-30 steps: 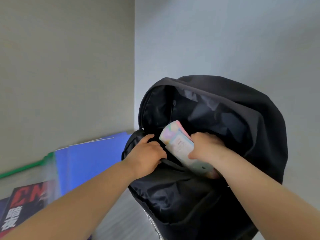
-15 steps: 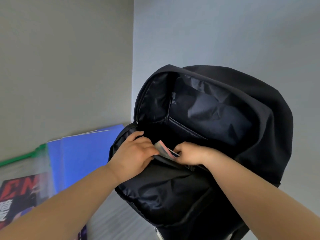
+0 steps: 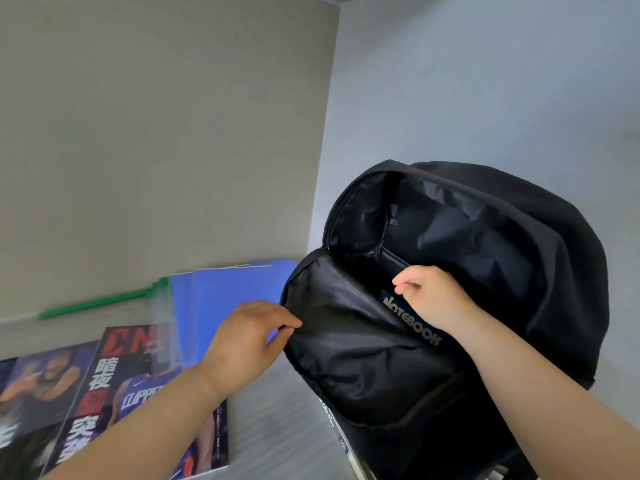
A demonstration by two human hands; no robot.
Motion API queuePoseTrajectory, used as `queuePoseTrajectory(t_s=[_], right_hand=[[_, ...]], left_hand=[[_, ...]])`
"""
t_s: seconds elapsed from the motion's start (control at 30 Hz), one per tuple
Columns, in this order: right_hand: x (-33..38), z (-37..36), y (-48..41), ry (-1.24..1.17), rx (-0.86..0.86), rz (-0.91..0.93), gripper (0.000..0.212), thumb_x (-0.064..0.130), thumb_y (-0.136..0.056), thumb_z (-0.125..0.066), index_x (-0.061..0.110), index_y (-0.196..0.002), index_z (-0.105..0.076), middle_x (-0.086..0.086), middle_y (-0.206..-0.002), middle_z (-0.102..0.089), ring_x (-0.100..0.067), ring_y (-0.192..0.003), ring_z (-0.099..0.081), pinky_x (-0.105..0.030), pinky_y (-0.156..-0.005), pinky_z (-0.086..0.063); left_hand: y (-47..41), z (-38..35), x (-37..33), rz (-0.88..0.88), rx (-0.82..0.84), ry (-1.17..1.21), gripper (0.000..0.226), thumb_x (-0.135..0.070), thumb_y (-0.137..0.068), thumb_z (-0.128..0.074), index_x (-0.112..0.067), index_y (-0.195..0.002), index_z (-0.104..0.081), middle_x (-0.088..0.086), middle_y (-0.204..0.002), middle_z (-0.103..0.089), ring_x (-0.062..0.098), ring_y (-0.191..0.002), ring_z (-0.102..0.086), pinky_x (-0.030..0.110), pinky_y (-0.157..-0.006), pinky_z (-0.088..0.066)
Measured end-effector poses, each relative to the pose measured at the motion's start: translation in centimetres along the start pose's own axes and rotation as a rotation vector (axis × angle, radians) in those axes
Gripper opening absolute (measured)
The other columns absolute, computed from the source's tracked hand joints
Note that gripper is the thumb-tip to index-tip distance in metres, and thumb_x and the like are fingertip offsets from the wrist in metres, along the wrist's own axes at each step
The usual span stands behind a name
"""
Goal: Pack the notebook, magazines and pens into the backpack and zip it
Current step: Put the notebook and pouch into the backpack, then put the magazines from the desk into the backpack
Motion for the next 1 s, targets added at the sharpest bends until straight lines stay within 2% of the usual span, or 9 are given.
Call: queuePoseTrajectory(t_s=[0.1, 0.23, 0.37, 0.47, 0.57, 0.63, 0.73, 0.83, 1.0], right_hand=[[4.1, -0.9, 1.2, -0.104, -0.023, 0.099, 0.02, 0.011, -0.087, -0.051, 0.016, -0.097, -0.067, 0.003, -0.092, -0.068, -0.009, -0.083, -0.056, -0.021, -0.073, -0.04], [10.8, -5.8, 3.0, -0.197, 0.118, 0.215, 0.016, 0.01, -0.085, -0.054, 0.021, -0.088, -0.065, 0.016, -0.073, -0.06, -0.006, -0.074, -0.057, -0.017, -0.067, -0.041], [16.0, -14.5, 4.2, -0.231, 0.326, 0.202, 0.014, 0.008, -0.085, -0.055, 0.019, -0.089, -0.064, 0.004, -0.084, -0.061, -0.013, -0.079, -0.057, -0.018, -0.063, -0.041], [18.6, -21.3, 5.2, -0.229, 0.461, 0.138, 0.017, 0.006, -0.085, -0.055, 0.005, -0.097, -0.067, 0.0, -0.078, -0.062, -0.015, -0.081, -0.055, -0.019, -0.07, -0.037], [19.3, -26.9, 6.5, -0.129, 0.52, 0.101, 0.024, 0.006, -0.085, -0.054, 0.0, -0.106, -0.064, -0.012, -0.104, -0.069, -0.019, -0.094, -0.059, -0.019, -0.069, -0.035], [19.1, -30.1, 7.2, -0.061, 0.521, 0.063, 0.03, 0.01, -0.085, -0.053, 0.004, -0.113, -0.06, -0.014, -0.121, -0.063, -0.019, -0.104, -0.057, -0.023, -0.079, -0.039], [17.5, -31.6, 7.6, 0.113, 0.42, -0.045, 0.04, 0.023, -0.087, -0.051, 0.014, -0.126, -0.051, -0.012, -0.129, -0.057, -0.027, -0.118, -0.052, -0.03, -0.093, -0.041], [15.1, -31.7, 8.1, 0.109, 0.354, -0.285, 0.046, 0.03, -0.086, -0.054, 0.0, -0.121, -0.052, -0.023, -0.127, -0.055, -0.036, -0.118, -0.051, -0.036, -0.095, -0.041], [14.6, -33.7, 9.0, 0.288, 0.555, -0.214, 0.08, 0.048, -0.088, -0.044, 0.015, -0.145, 0.001, -0.021, -0.151, -0.013, -0.033, -0.141, -0.012, -0.036, -0.117, -0.014]], left_hand=[[3.4, 2.0, 2.9, 0.18, 0.01, 0.044, 0.015, -0.005, -0.081, -0.063, -0.012, -0.089, -0.073, 0.003, -0.093, -0.074, 0.017, -0.091, -0.065, 0.02, -0.082, -0.042], [8.9, 5.8, 7.8, 0.423, -0.019, 0.041, 0.016, -0.013, -0.084, -0.059, -0.017, -0.095, -0.071, -0.001, -0.1, -0.072, 0.014, -0.092, -0.063, 0.014, -0.079, -0.039], [15.9, 9.6, 13.3, 0.689, 0.002, -0.012, 0.018, -0.018, -0.085, -0.057, -0.021, -0.098, -0.069, -0.002, -0.102, -0.072, 0.014, -0.089, -0.063, 0.019, -0.076, -0.042], [21.2, 12.1, 17.1, 0.848, 0.04, -0.037, 0.021, -0.021, -0.088, -0.053, -0.024, -0.104, -0.066, -0.003, -0.106, -0.07, 0.01, -0.089, -0.061, 0.019, -0.077, -0.044], [25.3, 13.8, 20.4, 0.94, 0.049, -0.068, 0.024, -0.022, -0.089, -0.05, -0.023, -0.11, -0.062, -0.004, -0.115, -0.066, 0.011, -0.098, -0.06, 0.021, -0.083, -0.045], [27.7, 14.9, 22.7, 0.973, 0.025, -0.121, 0.028, -0.024, -0.089, -0.051, -0.022, -0.115, -0.058, -0.003, -0.124, -0.06, 0.014, -0.108, -0.055, 0.024, -0.089, -0.043], [30.6, 15.7, 25.7, 1.072, 0.066, -0.283, 0.048, -0.034, -0.088, -0.05, -0.021, -0.132, -0.039, 0.002, -0.146, -0.035, 0.022, -0.134, -0.03, 0.036, -0.11, -0.026], [32.8, 15.3, 27.9, 1.212, 0.122, -0.284, 0.064, -0.044, -0.088, -0.046, -0.019, -0.141, -0.019, 0.006, -0.154, -0.014, 0.026, -0.141, -0.01, 0.041, -0.116, -0.013], [33.3, 13.7, 28.9, 1.244, 0.151, -0.28, 0.068, -0.057, -0.087, -0.033, -0.024, -0.142, -0.01, 0.01, -0.155, -0.003, 0.026, -0.143, 0.002, 0.042, -0.117, -0.001]])
Point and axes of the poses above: each hand's wrist, its own y-axis away from the middle knuckle, its own z-axis out of the back of the hand, x = y × z, the point moved 6 cm from there along -y, towards the middle knuckle
